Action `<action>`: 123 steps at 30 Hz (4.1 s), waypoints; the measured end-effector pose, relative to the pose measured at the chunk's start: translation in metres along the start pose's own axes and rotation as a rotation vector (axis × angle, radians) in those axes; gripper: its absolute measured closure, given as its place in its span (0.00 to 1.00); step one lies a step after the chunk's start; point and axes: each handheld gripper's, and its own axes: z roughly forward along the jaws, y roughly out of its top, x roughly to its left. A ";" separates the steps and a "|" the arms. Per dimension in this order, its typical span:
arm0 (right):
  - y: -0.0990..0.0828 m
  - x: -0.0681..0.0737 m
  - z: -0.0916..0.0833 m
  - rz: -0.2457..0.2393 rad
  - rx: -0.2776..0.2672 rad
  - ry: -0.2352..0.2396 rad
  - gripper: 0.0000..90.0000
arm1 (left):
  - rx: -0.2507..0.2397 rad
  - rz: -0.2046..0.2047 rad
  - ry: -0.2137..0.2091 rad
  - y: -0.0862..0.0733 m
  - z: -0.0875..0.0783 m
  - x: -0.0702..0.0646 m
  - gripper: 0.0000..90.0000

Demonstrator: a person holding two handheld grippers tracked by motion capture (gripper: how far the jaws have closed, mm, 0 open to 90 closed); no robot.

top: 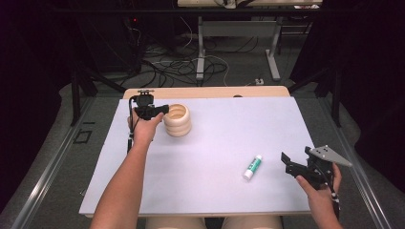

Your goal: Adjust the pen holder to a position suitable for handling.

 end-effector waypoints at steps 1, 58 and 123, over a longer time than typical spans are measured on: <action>0.000 0.000 0.000 0.001 -0.003 0.000 0.12 | 0.009 -0.005 -0.003 0.000 0.001 0.001 0.46; 0.000 -0.002 0.001 0.010 -0.007 0.017 0.15 | 0.160 -0.249 -0.013 -0.002 0.022 0.001 0.78; 0.000 0.000 -0.001 0.015 -0.004 0.014 0.15 | 0.249 -0.006 -0.191 -0.028 -0.029 -0.049 0.82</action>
